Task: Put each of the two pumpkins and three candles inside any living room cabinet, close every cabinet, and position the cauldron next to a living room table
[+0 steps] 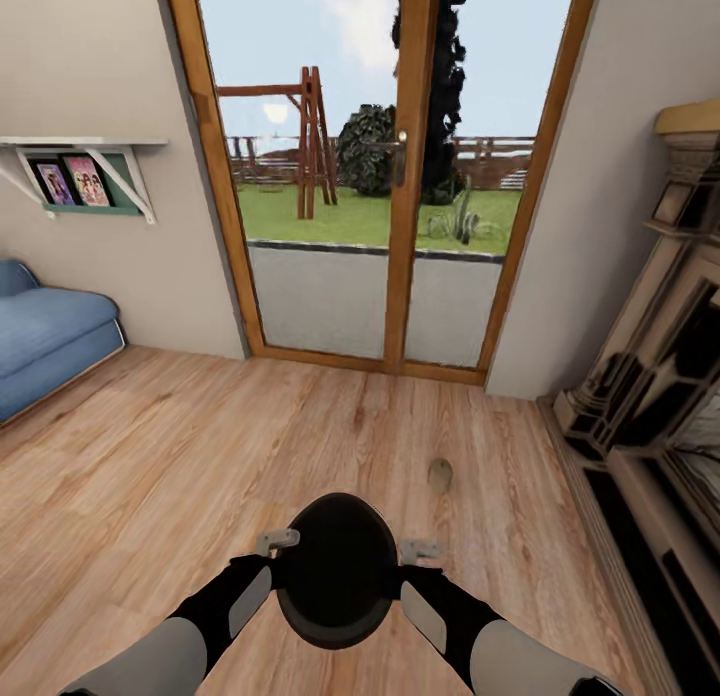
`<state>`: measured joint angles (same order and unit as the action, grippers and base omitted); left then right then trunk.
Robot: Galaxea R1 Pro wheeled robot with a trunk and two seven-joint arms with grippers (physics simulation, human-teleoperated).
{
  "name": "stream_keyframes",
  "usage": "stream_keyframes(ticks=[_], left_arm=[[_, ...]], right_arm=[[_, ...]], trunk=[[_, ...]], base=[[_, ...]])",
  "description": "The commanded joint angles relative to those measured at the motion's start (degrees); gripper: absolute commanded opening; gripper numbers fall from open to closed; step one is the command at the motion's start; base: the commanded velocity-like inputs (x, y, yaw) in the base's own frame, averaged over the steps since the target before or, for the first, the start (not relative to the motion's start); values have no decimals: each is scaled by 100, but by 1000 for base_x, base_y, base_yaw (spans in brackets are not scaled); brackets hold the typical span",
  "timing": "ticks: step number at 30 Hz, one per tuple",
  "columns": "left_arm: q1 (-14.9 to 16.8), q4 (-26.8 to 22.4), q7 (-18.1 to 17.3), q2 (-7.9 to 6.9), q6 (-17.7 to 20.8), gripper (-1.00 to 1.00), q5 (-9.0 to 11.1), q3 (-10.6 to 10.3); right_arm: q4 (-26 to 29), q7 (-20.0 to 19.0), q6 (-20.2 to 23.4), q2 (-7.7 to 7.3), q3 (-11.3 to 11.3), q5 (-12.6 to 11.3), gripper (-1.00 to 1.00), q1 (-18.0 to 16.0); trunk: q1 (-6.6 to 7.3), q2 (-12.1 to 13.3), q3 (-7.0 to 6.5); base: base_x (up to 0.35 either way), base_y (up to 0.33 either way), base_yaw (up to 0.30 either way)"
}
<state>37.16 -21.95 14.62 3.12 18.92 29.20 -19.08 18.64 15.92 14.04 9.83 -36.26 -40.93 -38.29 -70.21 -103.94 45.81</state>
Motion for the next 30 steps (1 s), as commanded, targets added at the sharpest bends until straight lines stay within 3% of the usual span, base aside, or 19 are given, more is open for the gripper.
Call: stream_keyframes(ticks=[1,30], left_arm=[[8,-20,50,-5,15,-100,39,-27],[7,-20,50,-5,15,-100,36,-34]], right_arm=[[8,60,29,-8,-46,-11,-100,-3],[8,68,38,-8,-48,6,-100,-3]], trunk=[[4,-3,0],[4,-3,-132]], base=[[-304,0,237],[-307,-84,237]])
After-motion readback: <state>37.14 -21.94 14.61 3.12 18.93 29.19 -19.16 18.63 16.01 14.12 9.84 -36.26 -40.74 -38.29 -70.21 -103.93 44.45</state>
